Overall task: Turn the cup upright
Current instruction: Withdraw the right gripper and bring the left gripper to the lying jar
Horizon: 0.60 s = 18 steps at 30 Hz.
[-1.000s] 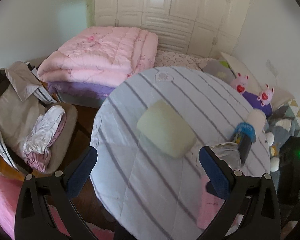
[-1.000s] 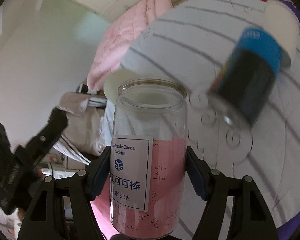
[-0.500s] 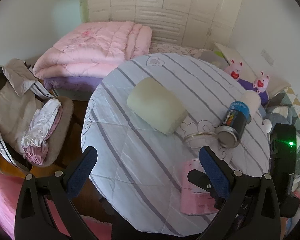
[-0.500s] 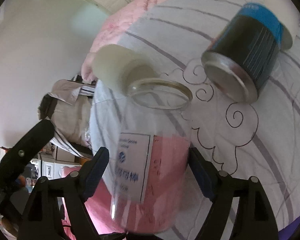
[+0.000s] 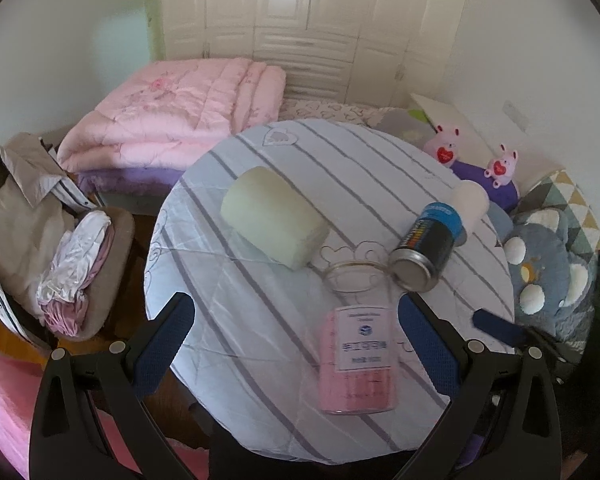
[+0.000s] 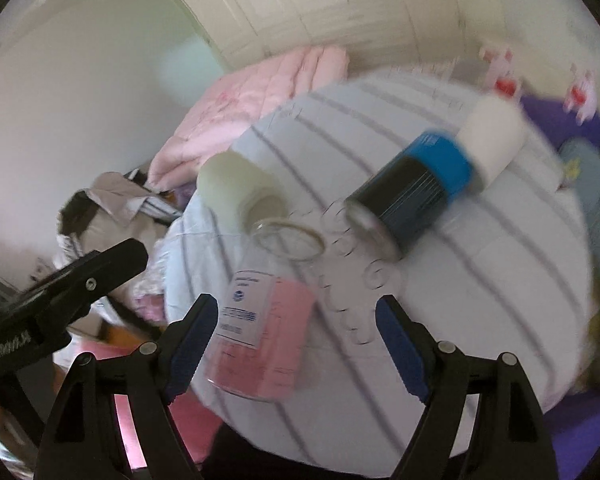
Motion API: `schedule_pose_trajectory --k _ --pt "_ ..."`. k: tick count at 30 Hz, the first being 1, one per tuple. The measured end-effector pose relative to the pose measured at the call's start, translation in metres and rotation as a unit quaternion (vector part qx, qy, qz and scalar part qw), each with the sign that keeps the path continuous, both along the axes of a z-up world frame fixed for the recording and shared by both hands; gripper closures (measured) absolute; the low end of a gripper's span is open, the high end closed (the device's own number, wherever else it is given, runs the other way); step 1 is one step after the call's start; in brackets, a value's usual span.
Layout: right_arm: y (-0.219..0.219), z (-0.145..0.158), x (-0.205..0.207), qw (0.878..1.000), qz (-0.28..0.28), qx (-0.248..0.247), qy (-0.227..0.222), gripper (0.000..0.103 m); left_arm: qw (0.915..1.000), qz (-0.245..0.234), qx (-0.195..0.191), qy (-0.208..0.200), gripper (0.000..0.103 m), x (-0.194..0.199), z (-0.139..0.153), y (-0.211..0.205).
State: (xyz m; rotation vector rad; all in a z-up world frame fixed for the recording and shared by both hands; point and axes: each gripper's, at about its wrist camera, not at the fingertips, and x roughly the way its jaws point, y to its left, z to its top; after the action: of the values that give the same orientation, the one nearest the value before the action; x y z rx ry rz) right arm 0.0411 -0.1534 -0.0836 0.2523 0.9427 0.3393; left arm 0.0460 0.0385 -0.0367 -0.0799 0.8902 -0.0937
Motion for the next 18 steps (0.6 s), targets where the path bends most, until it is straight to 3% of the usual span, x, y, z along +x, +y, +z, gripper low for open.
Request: schedule_pose_trajectory --k 8,18 --pt "-0.008 0.023 -0.027 0.988 -0.027 -0.109 -0.109 0.021 0.9996 -0.013 0.018 -0.019 0.0 -0.013 0.001 -0.026" --pt "-0.013 0.02 -0.037 0.97 -0.051 -0.182 -0.152 0.02 0.9992 -0.022 0.029 0.014 0.0 -0.013 -0.019 -0.044"
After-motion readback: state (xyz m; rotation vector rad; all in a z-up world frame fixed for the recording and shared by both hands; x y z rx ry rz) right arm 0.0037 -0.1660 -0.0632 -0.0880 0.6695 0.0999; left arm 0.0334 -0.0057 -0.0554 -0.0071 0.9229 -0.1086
